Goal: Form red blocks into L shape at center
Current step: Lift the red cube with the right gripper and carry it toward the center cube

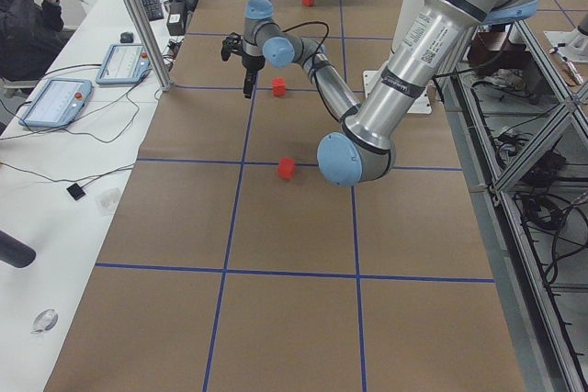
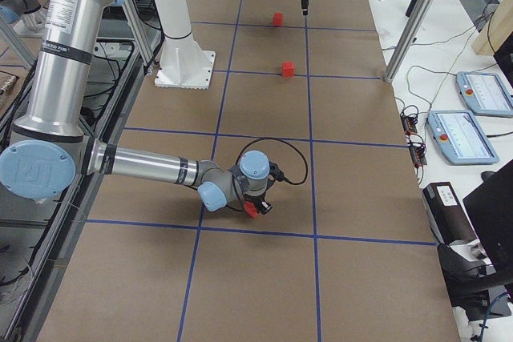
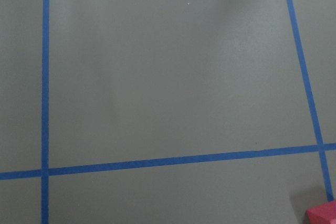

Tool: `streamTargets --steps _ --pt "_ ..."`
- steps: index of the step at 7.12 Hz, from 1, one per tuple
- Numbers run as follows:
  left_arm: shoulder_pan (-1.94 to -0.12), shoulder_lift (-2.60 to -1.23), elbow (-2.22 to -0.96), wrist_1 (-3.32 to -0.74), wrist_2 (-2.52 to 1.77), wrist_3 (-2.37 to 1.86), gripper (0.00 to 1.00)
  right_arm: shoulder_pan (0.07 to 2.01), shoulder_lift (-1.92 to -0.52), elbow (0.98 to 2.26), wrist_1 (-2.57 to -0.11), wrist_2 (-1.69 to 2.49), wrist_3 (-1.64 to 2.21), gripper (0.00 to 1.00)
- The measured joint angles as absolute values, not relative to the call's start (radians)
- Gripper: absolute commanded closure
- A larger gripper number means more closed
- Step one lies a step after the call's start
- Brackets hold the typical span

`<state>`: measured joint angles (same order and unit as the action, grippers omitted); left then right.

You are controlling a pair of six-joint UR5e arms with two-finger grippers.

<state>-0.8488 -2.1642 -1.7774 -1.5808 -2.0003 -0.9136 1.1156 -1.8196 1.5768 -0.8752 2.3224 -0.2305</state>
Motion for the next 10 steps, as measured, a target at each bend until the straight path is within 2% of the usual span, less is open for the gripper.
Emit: streamTargets --steps 2,4,7,10 --pt "-0.849 -2.136 -1.782 -1.612 -2.000 -0.911 0.00 1.147 -1.802 1.615 -0.904 2.399 -0.189 1.00" --pt "-0.851 -2.116 -1.789 -1.618 -2.001 -0.898 0.00 1.173 -1.705 1.684 -1.038 2.446 -0.055 1.00" --pt "-0.859 -2.032 -1.808 -1.675 -2.001 -0.825 0.00 1.096 -1.405 1.770 -1.350 2.445 0.245 1.00" --pt "-0.918 -1.933 -1.811 -1.731 -2.008 -0.699 0.00 0.840 -1.150 1.791 -1.438 2.251 0.697 1.00"
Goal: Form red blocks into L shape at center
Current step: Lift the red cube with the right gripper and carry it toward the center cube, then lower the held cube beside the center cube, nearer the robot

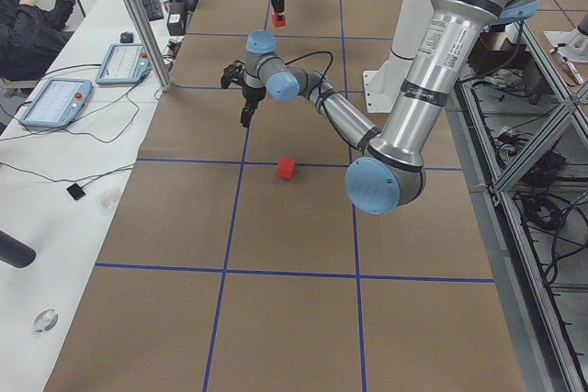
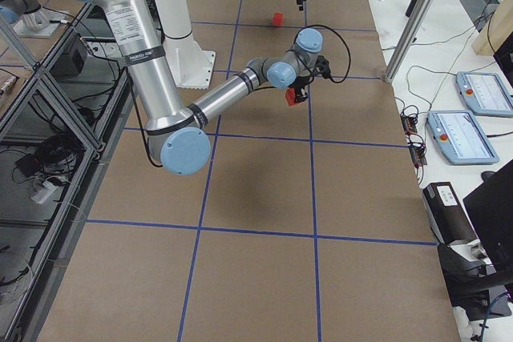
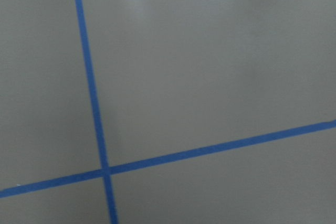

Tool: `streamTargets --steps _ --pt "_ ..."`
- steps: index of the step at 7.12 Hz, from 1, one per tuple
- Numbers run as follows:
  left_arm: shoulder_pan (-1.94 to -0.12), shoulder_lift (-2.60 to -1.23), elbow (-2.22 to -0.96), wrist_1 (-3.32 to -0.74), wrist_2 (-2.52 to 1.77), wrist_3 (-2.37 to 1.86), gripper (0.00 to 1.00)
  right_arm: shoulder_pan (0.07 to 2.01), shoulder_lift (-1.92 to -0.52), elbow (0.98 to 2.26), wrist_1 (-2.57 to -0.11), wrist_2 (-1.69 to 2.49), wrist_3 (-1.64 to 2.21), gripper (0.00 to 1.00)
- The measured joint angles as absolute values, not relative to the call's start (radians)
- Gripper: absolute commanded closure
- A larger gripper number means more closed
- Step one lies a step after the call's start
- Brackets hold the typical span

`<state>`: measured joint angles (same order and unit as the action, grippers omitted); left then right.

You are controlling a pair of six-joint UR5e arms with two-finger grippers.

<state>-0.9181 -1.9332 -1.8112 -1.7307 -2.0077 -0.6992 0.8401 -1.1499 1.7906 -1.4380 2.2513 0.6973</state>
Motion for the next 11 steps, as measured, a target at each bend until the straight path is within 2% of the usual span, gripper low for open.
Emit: streamTargets --steps 3,5,8,11 --pt "-1.001 -1.862 -1.805 -1.740 -2.065 -0.582 0.00 0.564 -0.955 1.794 -1.588 2.002 0.981 1.00" --pt "-1.018 -1.851 -1.796 -1.741 -2.078 -0.566 0.00 0.464 -0.868 1.751 -1.656 1.926 1.091 1.00" --pt "-1.026 -1.841 -1.786 -1.750 -2.080 -0.565 0.00 0.444 -0.745 1.543 -1.551 1.908 1.241 1.00" --pt "-1.028 -1.836 -1.783 -1.752 -2.080 -0.566 0.00 0.453 -0.734 1.487 -1.484 1.905 1.327 1.00"
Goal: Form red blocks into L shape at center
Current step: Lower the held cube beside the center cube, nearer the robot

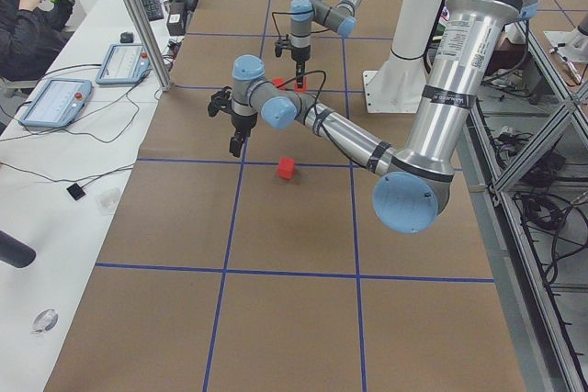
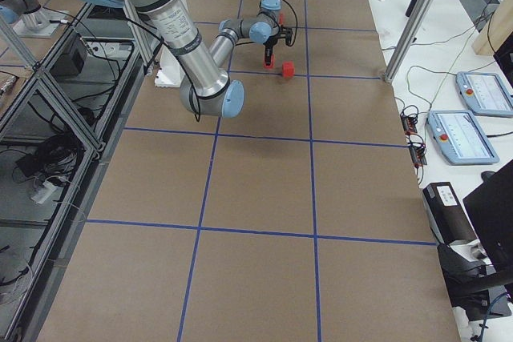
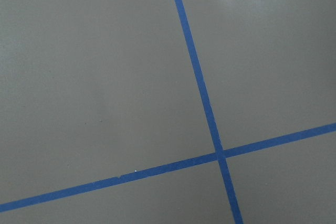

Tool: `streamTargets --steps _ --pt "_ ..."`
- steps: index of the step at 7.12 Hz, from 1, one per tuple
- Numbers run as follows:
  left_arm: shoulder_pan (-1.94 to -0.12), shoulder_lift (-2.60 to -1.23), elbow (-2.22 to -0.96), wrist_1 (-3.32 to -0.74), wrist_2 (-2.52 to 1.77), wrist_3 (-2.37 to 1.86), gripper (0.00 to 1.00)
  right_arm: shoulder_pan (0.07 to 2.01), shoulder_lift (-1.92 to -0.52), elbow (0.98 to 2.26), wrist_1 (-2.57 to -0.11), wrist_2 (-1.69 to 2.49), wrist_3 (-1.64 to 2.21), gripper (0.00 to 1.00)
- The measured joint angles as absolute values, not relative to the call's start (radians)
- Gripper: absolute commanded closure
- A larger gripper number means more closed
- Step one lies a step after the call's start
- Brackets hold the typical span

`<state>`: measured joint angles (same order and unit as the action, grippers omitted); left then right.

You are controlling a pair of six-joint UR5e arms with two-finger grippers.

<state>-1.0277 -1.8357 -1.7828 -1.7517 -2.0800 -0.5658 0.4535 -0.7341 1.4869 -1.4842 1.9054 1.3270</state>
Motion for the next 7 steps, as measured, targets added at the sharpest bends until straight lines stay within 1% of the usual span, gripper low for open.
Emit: streamTargets --steps 7 --pt "-1.026 -1.833 -1.780 -1.752 -2.080 -0.566 0.00 0.490 -0.722 1.426 -1.477 1.862 1.271 1.00"
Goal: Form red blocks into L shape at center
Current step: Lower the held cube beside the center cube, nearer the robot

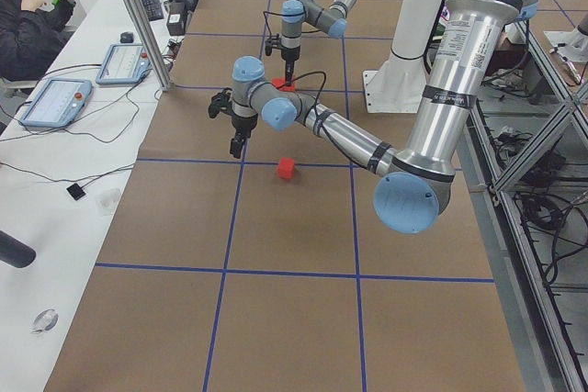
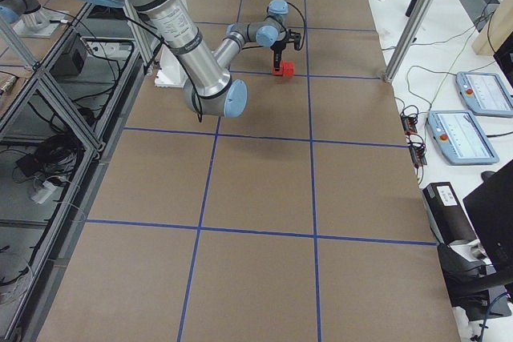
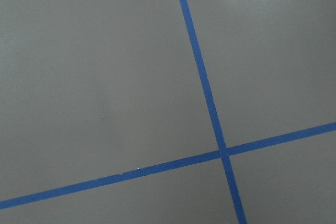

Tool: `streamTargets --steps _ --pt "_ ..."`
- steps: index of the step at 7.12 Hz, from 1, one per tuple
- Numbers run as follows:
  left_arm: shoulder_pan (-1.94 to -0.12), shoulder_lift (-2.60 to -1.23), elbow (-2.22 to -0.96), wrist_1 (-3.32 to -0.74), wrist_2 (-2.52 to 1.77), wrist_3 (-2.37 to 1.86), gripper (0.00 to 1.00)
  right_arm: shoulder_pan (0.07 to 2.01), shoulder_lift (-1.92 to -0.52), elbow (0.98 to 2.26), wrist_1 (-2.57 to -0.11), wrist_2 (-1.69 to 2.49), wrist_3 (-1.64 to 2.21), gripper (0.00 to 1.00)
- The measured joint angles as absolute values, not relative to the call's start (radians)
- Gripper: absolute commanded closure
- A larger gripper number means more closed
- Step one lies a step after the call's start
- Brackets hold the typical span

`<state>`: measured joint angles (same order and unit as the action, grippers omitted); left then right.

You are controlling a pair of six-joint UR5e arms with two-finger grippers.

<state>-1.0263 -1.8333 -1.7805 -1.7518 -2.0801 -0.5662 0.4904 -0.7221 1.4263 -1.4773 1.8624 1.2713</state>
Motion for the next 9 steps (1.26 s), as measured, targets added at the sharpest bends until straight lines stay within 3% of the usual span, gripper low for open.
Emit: streamTargets --steps 9 --pt "-1.026 -1.833 -1.776 -1.752 -2.080 -0.566 0.00 0.485 -0.698 1.392 -1.477 1.852 1.253 1.00"
